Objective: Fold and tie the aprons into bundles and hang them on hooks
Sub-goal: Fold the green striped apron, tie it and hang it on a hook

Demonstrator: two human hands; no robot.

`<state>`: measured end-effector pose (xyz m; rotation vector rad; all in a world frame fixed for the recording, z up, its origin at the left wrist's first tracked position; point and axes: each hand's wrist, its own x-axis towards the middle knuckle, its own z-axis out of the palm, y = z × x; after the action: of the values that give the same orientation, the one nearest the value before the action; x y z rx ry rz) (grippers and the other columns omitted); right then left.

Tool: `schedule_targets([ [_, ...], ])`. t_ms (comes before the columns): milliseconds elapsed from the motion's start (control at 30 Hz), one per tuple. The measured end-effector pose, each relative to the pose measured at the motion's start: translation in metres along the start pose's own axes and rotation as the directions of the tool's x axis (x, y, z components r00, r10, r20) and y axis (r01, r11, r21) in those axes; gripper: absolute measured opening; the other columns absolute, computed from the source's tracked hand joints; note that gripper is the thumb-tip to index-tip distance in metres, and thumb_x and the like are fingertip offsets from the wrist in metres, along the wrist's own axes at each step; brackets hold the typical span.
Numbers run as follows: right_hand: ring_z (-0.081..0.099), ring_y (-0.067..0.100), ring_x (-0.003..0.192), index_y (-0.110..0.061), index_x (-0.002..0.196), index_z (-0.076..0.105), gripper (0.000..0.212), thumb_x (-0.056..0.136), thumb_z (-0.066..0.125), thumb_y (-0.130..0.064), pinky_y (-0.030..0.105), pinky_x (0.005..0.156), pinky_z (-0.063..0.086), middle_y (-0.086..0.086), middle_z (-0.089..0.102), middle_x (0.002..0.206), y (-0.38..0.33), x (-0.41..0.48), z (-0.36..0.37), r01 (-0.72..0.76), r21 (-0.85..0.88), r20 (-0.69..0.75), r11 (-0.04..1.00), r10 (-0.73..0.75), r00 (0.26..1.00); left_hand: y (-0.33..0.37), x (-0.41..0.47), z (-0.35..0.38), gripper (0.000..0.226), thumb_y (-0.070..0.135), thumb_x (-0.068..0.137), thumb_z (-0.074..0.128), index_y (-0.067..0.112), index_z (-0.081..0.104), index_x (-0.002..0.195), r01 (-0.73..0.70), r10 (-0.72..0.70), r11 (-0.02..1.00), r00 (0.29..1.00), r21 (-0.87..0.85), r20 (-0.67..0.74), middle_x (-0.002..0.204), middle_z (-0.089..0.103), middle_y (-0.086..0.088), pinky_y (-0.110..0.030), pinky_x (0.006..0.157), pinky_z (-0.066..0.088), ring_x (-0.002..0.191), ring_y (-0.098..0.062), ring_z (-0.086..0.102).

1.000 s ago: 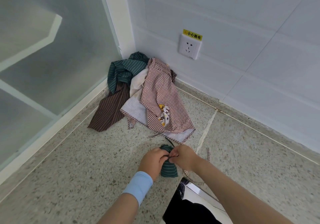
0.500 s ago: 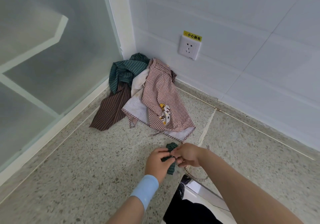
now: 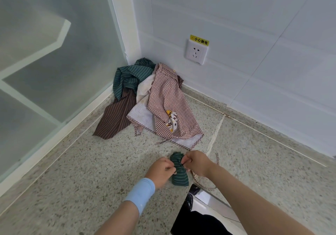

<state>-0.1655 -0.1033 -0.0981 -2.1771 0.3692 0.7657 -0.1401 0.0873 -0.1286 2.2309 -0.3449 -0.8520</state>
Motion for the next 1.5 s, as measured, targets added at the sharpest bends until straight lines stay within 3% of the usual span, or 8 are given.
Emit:
schedule_targets([
  [167, 0.060, 0.001, 0.072, -0.022, 0.086, 0.075, 0.009, 0.085, 0.074, -0.013, 0.008, 0.059, 0.044, -0.009, 0.069, 0.082, 0.001, 0.002, 0.007, 0.033, 0.030, -0.064, 0.999, -0.031, 0.997, 0.017, -0.006, -0.002, 0.018, 0.020, 0.085, 0.057, 0.016, 0.058, 0.067, 0.253, -0.237, 0.885, 0.967, -0.391, 0.089, 0.079, 0.060, 0.002, -0.026, 0.071, 0.041, 0.074, -0.014, 0.055],
  [400, 0.062, 0.009, 0.085, -0.016, 0.094, 0.076, 0.012, 0.088, 0.067, -0.013, 0.012, 0.069, 0.050, -0.001, 0.071, 0.096, -0.006, 0.005, 0.013, 0.036, -0.045, -0.075, 0.998, -0.039, 0.996, 0.018, -0.007, -0.002, 0.036, 0.018, 0.093, 0.046, 0.016, 0.039, 0.058, 0.259, -0.267, 0.952, 0.963, -0.164, -0.028, 0.060, 0.039, -0.002, -0.028, 0.057, 0.023, 0.057, -0.016, 0.034],
  [600, 0.064, 0.009, 0.087, -0.019, 0.091, 0.074, 0.009, 0.088, 0.066, -0.015, 0.013, 0.068, 0.049, -0.005, 0.070, 0.094, 0.000, 0.004, 0.008, 0.055, -0.034, -0.102, 0.998, -0.058, 0.993, 0.017, -0.011, -0.009, 0.022, 0.024, 0.098, 0.054, 0.020, 0.069, 0.083, 0.325, -0.297, 0.815, 0.945, -0.479, 0.136, 0.074, 0.062, 0.006, -0.025, 0.068, 0.042, 0.075, -0.011, 0.056],
  [733, 0.064, 0.007, 0.085, -0.021, 0.090, 0.075, 0.010, 0.089, 0.067, -0.016, 0.013, 0.069, 0.051, -0.007, 0.071, 0.092, -0.001, 0.004, 0.011, 0.090, -0.008, -0.099, 0.996, -0.091, 0.991, 0.020, -0.007, -0.005, 0.020, 0.018, 0.091, 0.042, 0.019, 0.048, 0.071, 0.453, -0.427, 0.671, 0.883, -0.588, 0.193, 0.076, 0.056, -0.001, -0.025, 0.055, 0.031, 0.065, -0.014, 0.048],
  [933, 0.065, 0.015, 0.092, -0.017, 0.100, 0.074, 0.013, 0.094, 0.064, -0.020, 0.024, 0.081, 0.054, 0.001, 0.072, 0.099, 0.006, 0.008, 0.009, 0.090, -0.105, -0.093, 0.990, -0.100, 0.991, 0.032, -0.002, -0.013, 0.032, 0.036, 0.082, 0.052, 0.017, 0.040, 0.058, 0.403, -0.376, 0.901, 0.910, -0.161, 0.173, 0.061, 0.046, -0.002, -0.030, 0.065, 0.032, 0.059, -0.020, 0.042],
  [1133, 0.063, 0.015, 0.095, -0.018, 0.103, 0.075, 0.018, 0.096, 0.059, -0.021, 0.026, 0.088, 0.052, 0.000, 0.071, 0.103, 0.008, 0.008, 0.013, 0.137, -0.197, -0.028, 0.971, -0.145, 0.989, 0.035, -0.006, -0.031, 0.047, 0.050, 0.091, 0.053, 0.020, 0.046, 0.055, 0.146, -0.234, 0.927, 0.945, 0.346, 0.227, 0.057, 0.048, 0.001, -0.026, 0.052, 0.033, 0.053, -0.014, 0.045],
  [1333, 0.061, 0.015, 0.090, -0.020, 0.094, 0.075, 0.014, 0.094, 0.062, -0.023, 0.024, 0.080, 0.048, -0.003, 0.071, 0.093, 0.009, 0.013, 0.003, 0.135, -0.269, -0.091, 0.953, -0.165, 0.982, 0.024, -0.018, -0.024, 0.037, 0.028, 0.099, 0.055, 0.010, 0.061, 0.067, 0.125, -0.114, 0.878, 0.992, -0.462, 0.053, 0.076, 0.071, 0.007, -0.023, 0.075, 0.047, 0.075, -0.007, 0.061],
  [1500, 0.048, 0.019, 0.098, -0.021, 0.093, 0.074, 0.018, 0.094, 0.056, -0.025, 0.035, 0.088, 0.047, -0.001, 0.070, 0.093, 0.006, 0.017, -0.009, 0.129, -0.458, -0.131, 0.880, -0.210, 0.969, 0.009, -0.014, -0.014, 0.041, 0.036, 0.102, 0.045, 0.018, 0.041, 0.064, 0.165, -0.140, 0.949, 0.984, -0.267, 0.114, 0.057, 0.042, 0.004, -0.030, 0.062, 0.036, 0.056, -0.014, 0.040],
])
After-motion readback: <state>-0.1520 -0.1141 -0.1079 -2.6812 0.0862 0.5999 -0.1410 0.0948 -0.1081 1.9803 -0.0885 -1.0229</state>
